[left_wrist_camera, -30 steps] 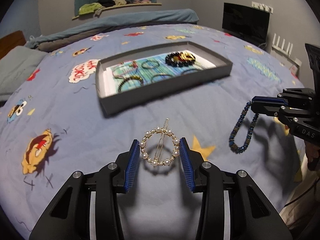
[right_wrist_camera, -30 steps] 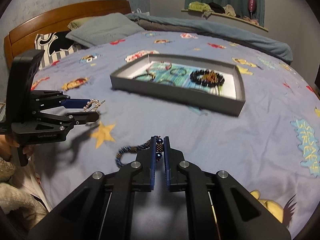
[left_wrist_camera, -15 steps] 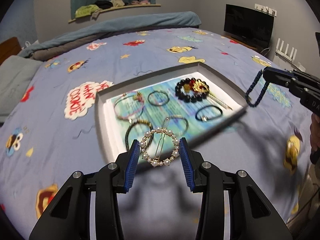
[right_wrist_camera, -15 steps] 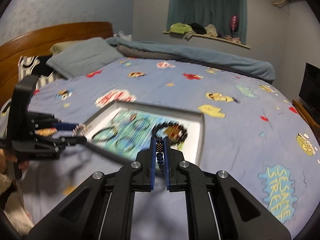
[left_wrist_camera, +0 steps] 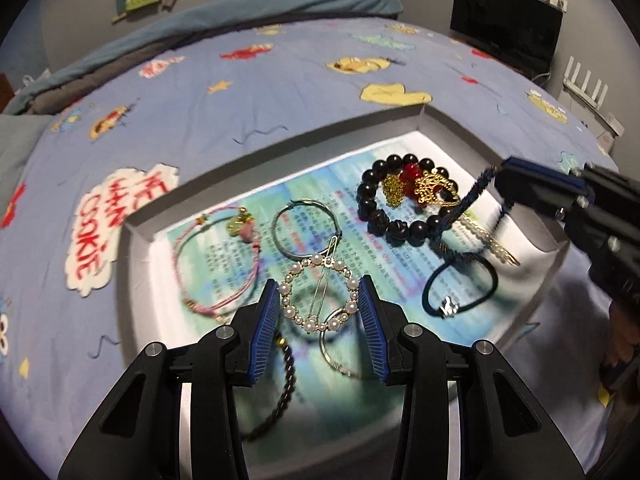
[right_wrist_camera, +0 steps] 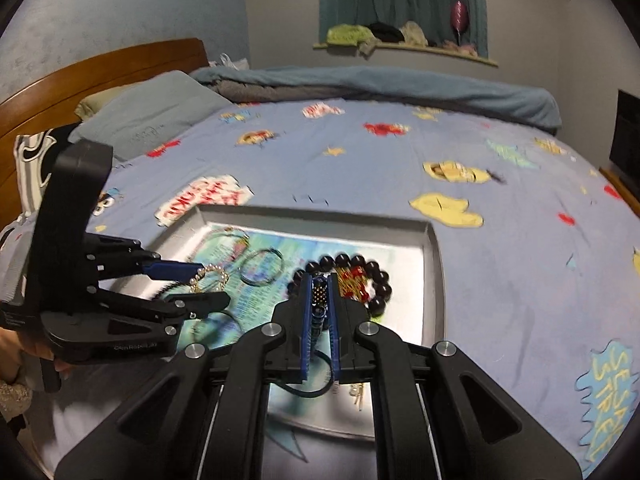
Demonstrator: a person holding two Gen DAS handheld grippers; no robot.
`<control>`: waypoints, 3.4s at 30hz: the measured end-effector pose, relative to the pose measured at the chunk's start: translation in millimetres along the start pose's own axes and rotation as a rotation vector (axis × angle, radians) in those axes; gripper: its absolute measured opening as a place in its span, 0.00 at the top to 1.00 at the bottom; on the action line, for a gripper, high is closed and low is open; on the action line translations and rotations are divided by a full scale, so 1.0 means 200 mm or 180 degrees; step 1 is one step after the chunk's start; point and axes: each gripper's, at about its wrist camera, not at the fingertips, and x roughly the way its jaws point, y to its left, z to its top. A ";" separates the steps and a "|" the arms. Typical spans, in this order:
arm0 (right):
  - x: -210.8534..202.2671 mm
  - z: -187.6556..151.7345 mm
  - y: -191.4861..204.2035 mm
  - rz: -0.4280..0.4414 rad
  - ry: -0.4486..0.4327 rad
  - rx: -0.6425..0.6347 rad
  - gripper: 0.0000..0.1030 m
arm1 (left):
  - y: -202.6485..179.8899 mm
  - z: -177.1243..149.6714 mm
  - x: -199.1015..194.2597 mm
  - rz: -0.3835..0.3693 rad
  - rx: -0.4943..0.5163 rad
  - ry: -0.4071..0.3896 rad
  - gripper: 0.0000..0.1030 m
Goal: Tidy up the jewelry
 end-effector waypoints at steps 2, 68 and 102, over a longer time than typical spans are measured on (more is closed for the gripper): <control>0.03 -0.02 -0.02 -0.0043 0.0099 0.0061 0.93 | 0.01 0.01 0.05 -0.0067 -0.0033 0.0117 0.59; -0.73 -0.41 0.17 -0.0355 0.0000 0.0239 0.06 | -0.20 -0.67 -0.78 0.0829 -0.0596 -0.0754 0.10; -0.70 -0.43 0.18 -0.0306 0.0080 0.0244 0.06 | -0.21 -0.67 -0.76 0.0804 -0.0569 -0.0698 0.10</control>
